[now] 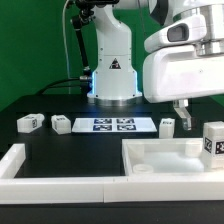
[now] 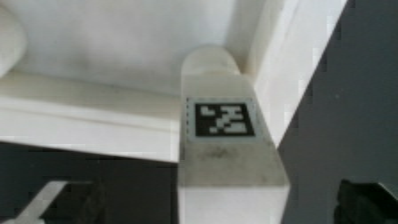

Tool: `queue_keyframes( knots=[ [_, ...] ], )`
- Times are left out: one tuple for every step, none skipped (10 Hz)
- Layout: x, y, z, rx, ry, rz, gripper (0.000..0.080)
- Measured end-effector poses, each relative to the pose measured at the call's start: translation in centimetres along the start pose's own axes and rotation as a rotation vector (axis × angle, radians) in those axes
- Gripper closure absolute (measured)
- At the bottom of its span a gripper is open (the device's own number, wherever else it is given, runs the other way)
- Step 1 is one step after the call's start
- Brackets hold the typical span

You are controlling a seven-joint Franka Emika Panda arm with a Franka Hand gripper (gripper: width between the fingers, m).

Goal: Assemble square table

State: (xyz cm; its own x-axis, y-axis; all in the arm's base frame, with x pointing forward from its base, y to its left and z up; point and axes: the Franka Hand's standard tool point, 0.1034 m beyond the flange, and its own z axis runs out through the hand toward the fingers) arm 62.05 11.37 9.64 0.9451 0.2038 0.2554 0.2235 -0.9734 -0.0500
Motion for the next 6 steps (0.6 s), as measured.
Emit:
queue_keyframes(
  knots=[
    [-0.8,-0.3,0.1,0.017,-0.105,0.004,0.0151],
    [-0.8,-0.2,0.1,0.031,-0.187,0.002,0.0151],
    [0.3,0.8,0.4,0.037,-0.236,0.014,0.0151],
    [1.5,1.6,1.0,0.036,-0.232,0.024,0.0151],
    [1.8,1.6,1.5,0.038,-0.246,0.039,0.0151],
    [2.0,1.1,1.7,0.040,-0.248,0.051,0.0151]
  ],
)
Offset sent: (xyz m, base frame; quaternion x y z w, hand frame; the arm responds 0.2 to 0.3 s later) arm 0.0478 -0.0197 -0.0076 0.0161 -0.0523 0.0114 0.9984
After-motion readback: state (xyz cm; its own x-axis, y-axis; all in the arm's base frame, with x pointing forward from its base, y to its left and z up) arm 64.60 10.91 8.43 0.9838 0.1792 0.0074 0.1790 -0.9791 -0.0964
